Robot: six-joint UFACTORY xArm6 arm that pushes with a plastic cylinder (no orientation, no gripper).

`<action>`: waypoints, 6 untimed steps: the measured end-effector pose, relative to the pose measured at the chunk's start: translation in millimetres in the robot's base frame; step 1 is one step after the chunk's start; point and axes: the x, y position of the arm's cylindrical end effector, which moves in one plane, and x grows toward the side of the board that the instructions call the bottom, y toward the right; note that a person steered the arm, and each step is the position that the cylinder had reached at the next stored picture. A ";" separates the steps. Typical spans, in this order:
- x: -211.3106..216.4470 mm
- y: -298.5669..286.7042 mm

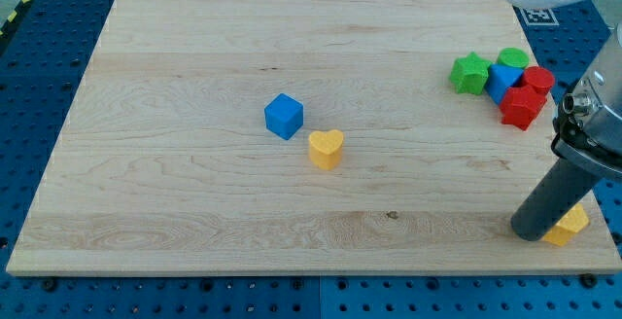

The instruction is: Move the yellow heart into the yellow hexagon

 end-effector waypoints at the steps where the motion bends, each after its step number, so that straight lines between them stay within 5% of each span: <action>1: -4.8 -31.7; 4: -41.9 -207.3; 6: -80.1 -211.9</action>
